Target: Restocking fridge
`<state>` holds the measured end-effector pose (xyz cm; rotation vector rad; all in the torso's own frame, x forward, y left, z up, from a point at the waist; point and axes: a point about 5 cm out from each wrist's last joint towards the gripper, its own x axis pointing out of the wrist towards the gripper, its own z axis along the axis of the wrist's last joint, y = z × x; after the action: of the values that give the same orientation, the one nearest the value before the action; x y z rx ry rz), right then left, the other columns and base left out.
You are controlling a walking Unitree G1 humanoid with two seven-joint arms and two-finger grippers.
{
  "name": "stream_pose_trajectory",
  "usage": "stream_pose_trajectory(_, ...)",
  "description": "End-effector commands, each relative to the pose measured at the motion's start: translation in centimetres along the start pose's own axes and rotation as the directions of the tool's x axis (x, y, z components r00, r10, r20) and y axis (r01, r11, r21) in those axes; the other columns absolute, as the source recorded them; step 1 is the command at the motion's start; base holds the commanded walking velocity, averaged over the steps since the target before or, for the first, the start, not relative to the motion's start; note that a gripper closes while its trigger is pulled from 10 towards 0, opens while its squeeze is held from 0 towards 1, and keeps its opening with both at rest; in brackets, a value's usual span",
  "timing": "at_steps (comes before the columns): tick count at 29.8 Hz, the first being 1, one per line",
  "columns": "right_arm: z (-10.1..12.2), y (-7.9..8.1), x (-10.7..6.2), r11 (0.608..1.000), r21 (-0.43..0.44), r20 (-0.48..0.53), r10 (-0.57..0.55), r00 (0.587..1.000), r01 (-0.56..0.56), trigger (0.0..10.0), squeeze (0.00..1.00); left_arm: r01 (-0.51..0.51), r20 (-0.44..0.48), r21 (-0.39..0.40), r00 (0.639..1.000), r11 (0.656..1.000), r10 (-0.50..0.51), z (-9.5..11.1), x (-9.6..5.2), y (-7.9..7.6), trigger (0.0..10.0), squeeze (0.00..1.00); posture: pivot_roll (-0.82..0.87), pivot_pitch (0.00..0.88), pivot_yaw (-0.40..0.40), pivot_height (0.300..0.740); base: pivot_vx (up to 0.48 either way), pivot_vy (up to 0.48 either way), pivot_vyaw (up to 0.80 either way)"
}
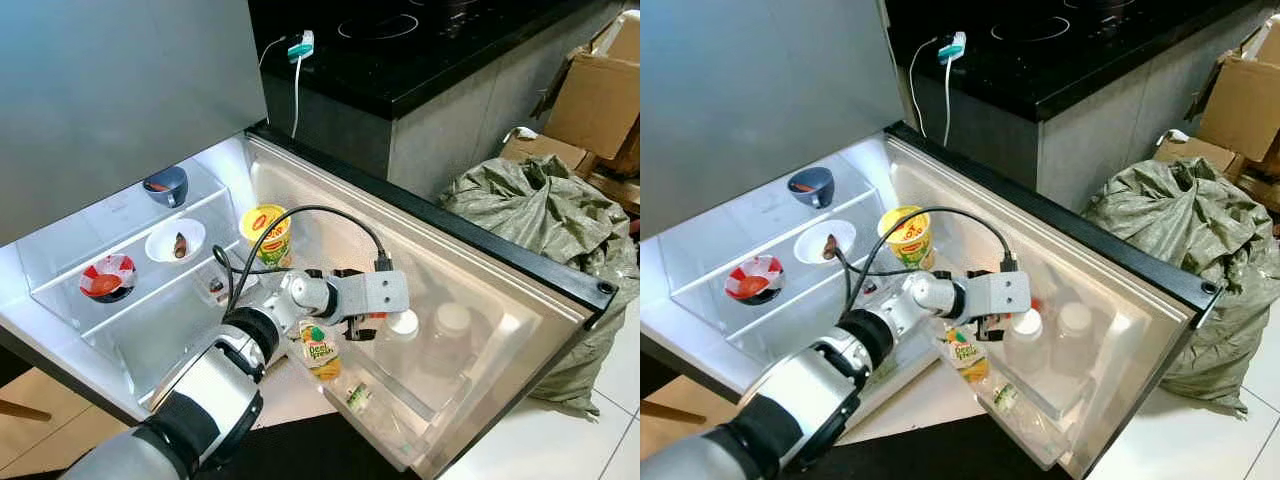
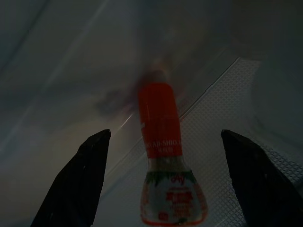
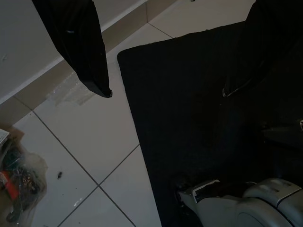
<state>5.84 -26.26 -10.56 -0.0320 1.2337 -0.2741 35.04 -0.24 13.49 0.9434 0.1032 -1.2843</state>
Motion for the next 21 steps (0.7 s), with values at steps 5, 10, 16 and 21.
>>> stream_pose_trajectory(5,-0.9,0.6,-0.1,1.0,0.023,-0.019,0.011,1.0,-0.01,10.0,0.0,0.045,-0.057,0.024,0.997,0.999,-0.043,-0.5,0.5,-1.0,10.0,0.0,-0.27,0.17,0.143,0.74,0.0,0.0,0.0)
stream_pose_trajectory(10,-1.0,0.6,-0.1,1.0,0.027,-0.019,0.009,1.0,-0.008,10.0,0.0,0.059,-0.086,0.029,0.995,0.998,-0.056,-0.8,0.7,-1.3,10.0,0.0,-0.28,0.172,0.146,0.74,0.0,0.0,0.0)
stream_pose_trajectory(16,-1.1,0.6,-0.1,1.0,0.029,-0.019,0.009,1.0,-0.008,10.0,0.0,0.074,-0.111,0.023,0.991,0.997,-0.071,-1.1,0.7,-1.5,10.0,0.0,-0.28,0.172,0.148,0.74,0.0,0.0,0.0)
stream_pose_trajectory(21,-1.0,0.6,-0.1,0.999,0.031,-0.016,0.008,1.0,-0.008,10.0,0.0,0.071,-0.127,-0.014,0.989,0.997,-0.072,-1.6,0.6,-1.6,3.5,0.0,-0.28,0.171,0.149,0.74,0.0,0.0,0.0)
